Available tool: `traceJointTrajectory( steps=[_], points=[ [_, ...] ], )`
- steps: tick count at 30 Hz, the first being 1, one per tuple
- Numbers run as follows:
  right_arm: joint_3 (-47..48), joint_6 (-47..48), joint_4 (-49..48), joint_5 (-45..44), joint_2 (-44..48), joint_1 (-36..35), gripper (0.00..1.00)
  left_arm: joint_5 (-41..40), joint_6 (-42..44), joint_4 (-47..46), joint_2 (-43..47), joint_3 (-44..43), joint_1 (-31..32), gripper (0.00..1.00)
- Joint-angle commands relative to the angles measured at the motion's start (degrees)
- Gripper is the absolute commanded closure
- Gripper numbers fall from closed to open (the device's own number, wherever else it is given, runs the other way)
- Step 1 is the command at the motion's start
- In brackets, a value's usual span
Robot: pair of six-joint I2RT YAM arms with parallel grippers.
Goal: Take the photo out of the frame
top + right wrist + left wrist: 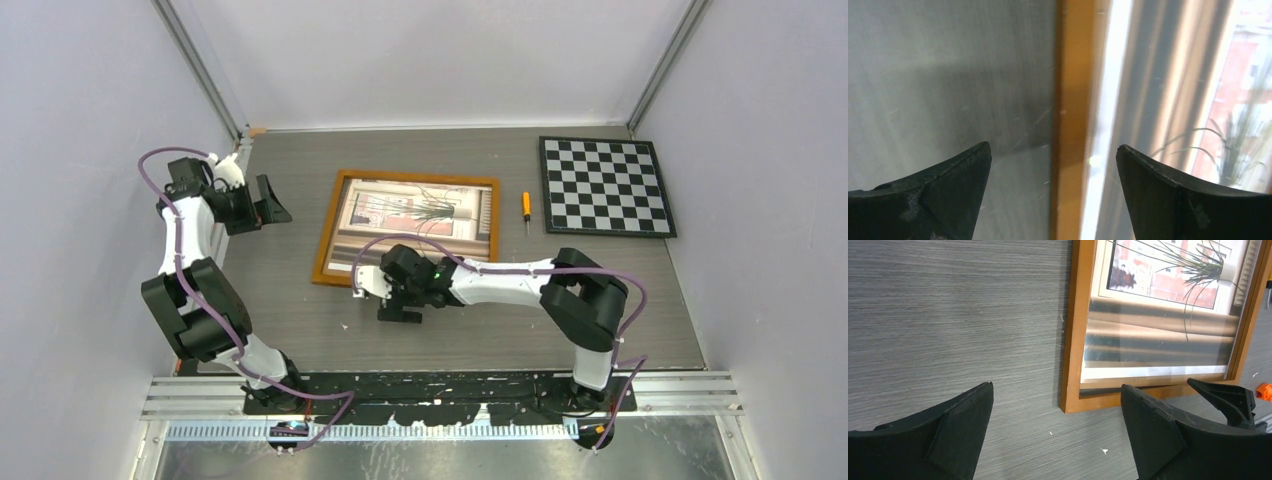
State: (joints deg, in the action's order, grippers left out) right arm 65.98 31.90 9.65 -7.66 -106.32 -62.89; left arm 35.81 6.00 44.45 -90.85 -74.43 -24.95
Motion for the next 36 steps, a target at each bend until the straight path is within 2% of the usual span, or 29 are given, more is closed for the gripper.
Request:
traceJointTrajectory(
  steps=[1, 5, 9, 14, 19, 22, 25, 33, 36],
  points=[
    [7.57, -3.83, 17.55, 14.90, 5.73, 2.89, 0.00, 3.54, 4.49, 1.61, 2.23, -1.13, 0.37, 0.00],
    [21.60, -7.91, 31.78, 26.18, 1.88, 12.94, 0.00, 4.48, 7.88, 2.69, 4.62, 1.17, 1.13, 0.00],
    [40.32, -12.09, 44.13, 32.46, -9.10, 23.82, 0.00, 4.39, 18.56, 7.51, 8.93, 5.47, 4.01, 0.00],
    [59.59, -15.98, 52.30, 37.59, -23.10, 34.13, 0.00, 1.79, 35.42, 13.68, 15.49, 11.90, 11.80, 0.00],
    [70.38, -19.92, 50.84, 37.22, -32.31, 40.35, 0.00, -3.34, 42.13, 12.66, 22.82, 18.98, 22.16, 0.00],
    [72.04, -22.80, 48.99, 37.21, -35.23, 42.94, 0.00, -5.98, 42.42, 12.32, 25.19, 21.39, 28.59, 0.00],
    [71.72, -23.46, 46.92, 36.23, -36.33, 44.59, 0.00, -7.56, 41.20, 11.57, 25.80, 23.09, 32.40, 0.00],
    [71.71, -24.49, 45.45, 39.82, -33.81, 45.16, 0.00, -8.76, 38.48, 10.95, 24.33, 23.23, 37.72, 0.00],
    [69.83, -23.70, 39.95, 36.09, -32.68, 45.29, 0.00, -9.99, 38.52, 10.00, 23.93, 24.03, 39.70, 0.00]
  ],
)
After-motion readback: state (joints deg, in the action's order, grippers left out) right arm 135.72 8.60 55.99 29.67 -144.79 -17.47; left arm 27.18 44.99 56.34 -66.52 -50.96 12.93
